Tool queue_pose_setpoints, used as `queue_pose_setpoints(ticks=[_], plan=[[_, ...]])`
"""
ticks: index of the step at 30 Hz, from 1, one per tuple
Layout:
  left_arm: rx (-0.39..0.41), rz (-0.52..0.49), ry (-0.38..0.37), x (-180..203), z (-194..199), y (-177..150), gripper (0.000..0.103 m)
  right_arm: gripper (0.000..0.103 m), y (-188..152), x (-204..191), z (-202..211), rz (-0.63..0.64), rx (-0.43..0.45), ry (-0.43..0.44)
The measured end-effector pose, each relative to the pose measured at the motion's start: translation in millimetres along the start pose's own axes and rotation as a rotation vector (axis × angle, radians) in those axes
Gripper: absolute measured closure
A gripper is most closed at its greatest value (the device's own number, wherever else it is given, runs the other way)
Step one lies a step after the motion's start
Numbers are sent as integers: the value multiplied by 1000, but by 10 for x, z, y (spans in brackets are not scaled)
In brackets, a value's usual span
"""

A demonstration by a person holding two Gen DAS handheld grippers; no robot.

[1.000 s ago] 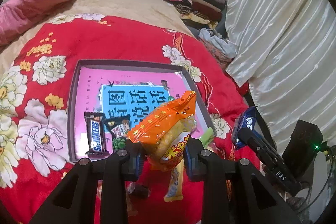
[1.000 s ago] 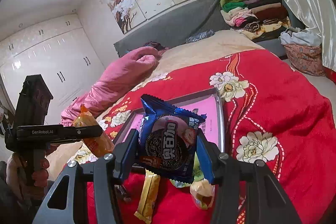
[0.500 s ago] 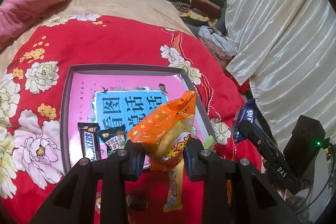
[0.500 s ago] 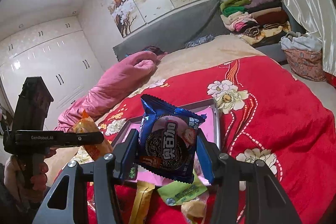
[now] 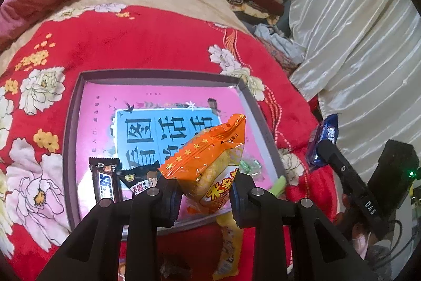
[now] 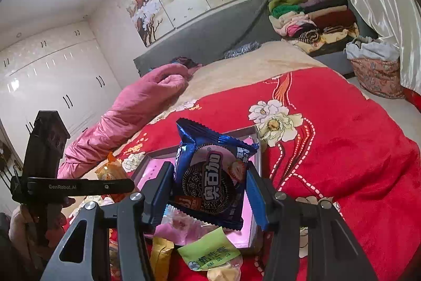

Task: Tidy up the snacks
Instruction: 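Lift the orange chip bag and blue cookie bag and carry them over the tray, then lower the orange chip bag into the tray and open the left gripper while the right releases the blue bag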

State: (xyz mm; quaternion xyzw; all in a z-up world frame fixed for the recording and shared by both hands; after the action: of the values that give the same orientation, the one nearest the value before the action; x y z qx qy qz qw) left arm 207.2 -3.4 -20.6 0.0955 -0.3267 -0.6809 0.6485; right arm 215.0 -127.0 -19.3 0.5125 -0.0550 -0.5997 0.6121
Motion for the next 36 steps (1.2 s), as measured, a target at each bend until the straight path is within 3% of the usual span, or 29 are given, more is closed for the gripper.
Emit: queue_pose_setpoints(ticks=[17,36], plan=[[-90,-9,-5,-36,-412,-174,72,49,-57,181,-368,-23,-72,-31],[-130,-15,-10,-10,-633,-225,72,49,-363,258,-636,-26,-234,-67]])
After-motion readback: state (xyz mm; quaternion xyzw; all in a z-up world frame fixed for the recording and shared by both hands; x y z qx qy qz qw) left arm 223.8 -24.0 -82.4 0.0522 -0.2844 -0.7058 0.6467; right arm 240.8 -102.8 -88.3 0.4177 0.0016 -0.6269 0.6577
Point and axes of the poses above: each gripper's, at about its wrist camera, not at the fingertips, and z roughly against the way its jaws point, x to its right, y to its top, the point moved 6 cm from there along -z, roughly the way its jaws point, and after that the axes turned 9 degrees about -z, right-handed, at the moved point
